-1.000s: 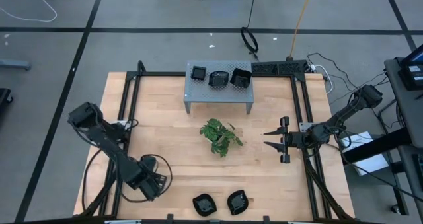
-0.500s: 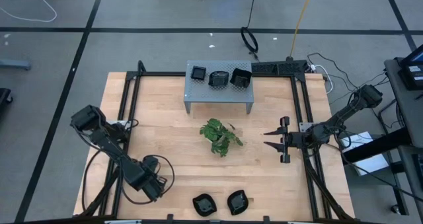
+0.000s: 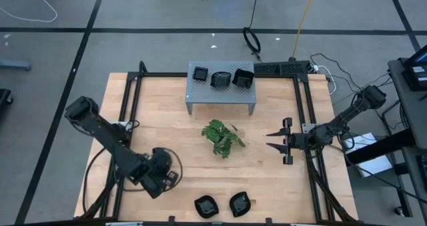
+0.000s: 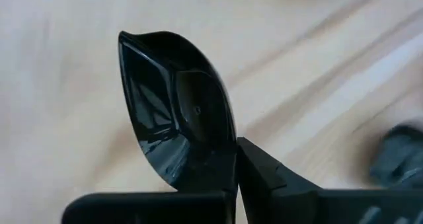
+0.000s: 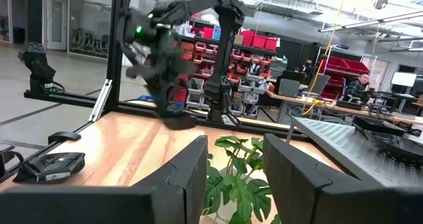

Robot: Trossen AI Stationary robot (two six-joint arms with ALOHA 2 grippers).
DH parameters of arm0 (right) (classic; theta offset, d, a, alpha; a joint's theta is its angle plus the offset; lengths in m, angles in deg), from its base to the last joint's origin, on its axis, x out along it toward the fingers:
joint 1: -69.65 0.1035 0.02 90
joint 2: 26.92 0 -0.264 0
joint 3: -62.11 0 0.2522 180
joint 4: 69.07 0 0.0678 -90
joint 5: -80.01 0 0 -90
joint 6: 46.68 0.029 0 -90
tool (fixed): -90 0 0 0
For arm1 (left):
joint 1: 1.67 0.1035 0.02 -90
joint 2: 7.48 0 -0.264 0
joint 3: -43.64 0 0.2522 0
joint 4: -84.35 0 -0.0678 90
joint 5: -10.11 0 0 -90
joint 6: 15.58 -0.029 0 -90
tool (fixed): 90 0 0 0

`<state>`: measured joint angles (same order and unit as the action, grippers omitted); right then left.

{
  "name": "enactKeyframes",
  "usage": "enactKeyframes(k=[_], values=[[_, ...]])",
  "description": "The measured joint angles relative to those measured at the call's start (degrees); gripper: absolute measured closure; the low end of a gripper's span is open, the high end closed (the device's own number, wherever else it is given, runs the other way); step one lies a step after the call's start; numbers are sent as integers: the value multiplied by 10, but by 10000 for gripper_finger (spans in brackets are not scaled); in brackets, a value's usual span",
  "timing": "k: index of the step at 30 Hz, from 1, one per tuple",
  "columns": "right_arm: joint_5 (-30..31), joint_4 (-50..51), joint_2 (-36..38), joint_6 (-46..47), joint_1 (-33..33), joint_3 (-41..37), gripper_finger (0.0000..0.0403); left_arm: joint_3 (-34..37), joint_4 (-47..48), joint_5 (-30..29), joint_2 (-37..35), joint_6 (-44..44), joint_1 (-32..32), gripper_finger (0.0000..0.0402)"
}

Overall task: Pick & Place Mini shaped plates
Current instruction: Stack the leaf-shaped black bowl on top of the other leaf-shaped black bowls on the shelf

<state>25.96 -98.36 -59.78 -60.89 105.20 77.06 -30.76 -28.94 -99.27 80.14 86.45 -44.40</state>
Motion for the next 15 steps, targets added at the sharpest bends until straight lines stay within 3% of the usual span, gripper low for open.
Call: enactKeyframes(k=[4,10,15], values=[[0,0,0,0,0,0,268,-31,8,-99,-28,-155,46,397],[0,0,0,0,0,0,268,-101,6,-222,-34,-479,139,392],[0,0,0,0,0,0,268,-152,-29,-246,-35,-668,262,398]])
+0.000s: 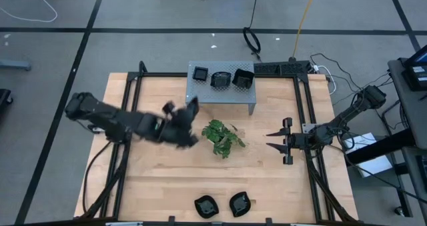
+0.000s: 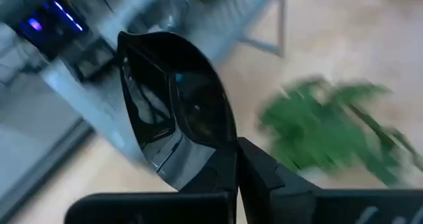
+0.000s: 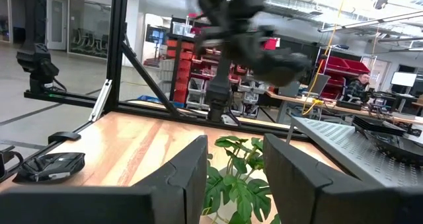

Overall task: Pick & Place Mini shaped plates
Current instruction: Stack the leaf-shaped black bowl on top of the other leaf-shaped black bowls on the shelf

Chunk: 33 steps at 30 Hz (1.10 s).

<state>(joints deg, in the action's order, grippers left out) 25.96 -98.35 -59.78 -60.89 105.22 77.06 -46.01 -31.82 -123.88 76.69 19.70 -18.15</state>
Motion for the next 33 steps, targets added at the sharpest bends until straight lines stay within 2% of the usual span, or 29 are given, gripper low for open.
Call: enactKeyframes(k=[5,11,14,18,28,33], values=[[0,0,0,0,0,0,268,-3,-164,70,11,-216,127,394],[0,0,0,0,0,0,268,-3,-297,150,58,-345,228,393],[0,0,0,0,0,0,268,-3,-346,180,84,-369,257,393],[0,0,0,0,0,0,268,-5,-367,205,115,-384,280,392],[0,0,0,0,0,0,268,-24,-366,206,150,-396,300,389],[0,0,0,0,0,0,268,-24,-367,191,150,-400,300,354]])
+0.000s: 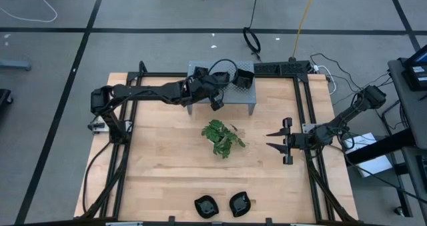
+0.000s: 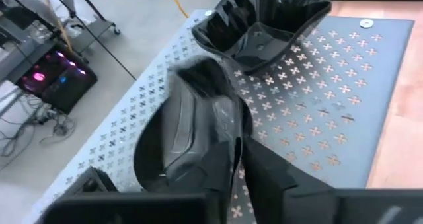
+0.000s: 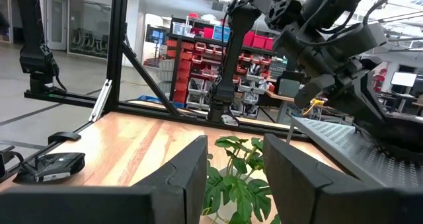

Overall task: Pick & Place Mini shaped plates
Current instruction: Stack the leaf-shaped black bowl on top of the other leaf-shaped black bowls on the shelf

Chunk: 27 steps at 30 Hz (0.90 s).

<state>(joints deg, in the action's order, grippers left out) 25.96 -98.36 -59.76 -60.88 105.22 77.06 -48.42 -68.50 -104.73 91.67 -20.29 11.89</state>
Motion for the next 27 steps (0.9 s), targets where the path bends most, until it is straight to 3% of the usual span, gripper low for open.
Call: enactKeyframes(k=[7,13,19,27], values=[[0,0,0,0,0,0,268,0,-9,-10,0,-19,-3,288],[0,0,0,0,0,0,268,0,-28,-7,-24,-33,-39,262],[0,0,0,0,0,0,268,-1,0,2,-74,78,-113,259],[0,0,0,0,0,0,268,-2,46,82,-131,233,-236,258]])
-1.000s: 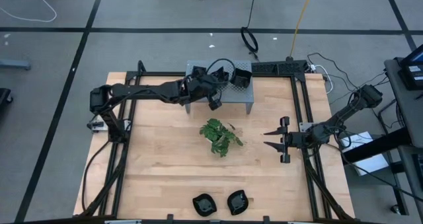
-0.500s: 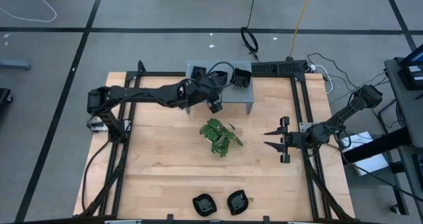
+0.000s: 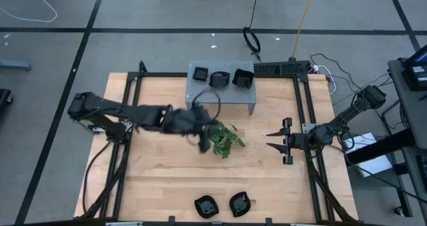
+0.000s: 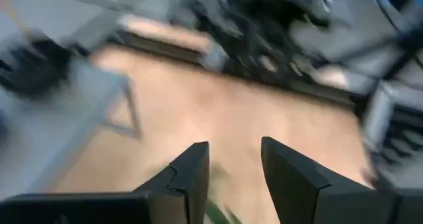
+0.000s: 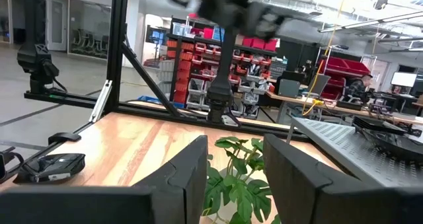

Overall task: Pick & Place Mini shaped plates
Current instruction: Stack the leaf-shaped black bowl on top of the other leaf-shaped black bowls on the shelf

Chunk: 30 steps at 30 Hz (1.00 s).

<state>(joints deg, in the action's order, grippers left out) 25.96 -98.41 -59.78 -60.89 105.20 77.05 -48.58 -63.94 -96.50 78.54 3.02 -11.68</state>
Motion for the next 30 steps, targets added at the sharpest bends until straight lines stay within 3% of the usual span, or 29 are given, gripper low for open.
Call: enactKeyframes(k=[7,15,23,30], values=[[0,-1,-2,0,0,0,268,1,61,16,-6,71,-103,259],[0,0,-2,0,0,0,268,1,79,16,25,135,-176,259],[0,0,-2,0,0,0,268,1,123,25,94,53,-229,259],[0,0,-2,0,0,0,268,1,118,111,177,-62,-257,259]])
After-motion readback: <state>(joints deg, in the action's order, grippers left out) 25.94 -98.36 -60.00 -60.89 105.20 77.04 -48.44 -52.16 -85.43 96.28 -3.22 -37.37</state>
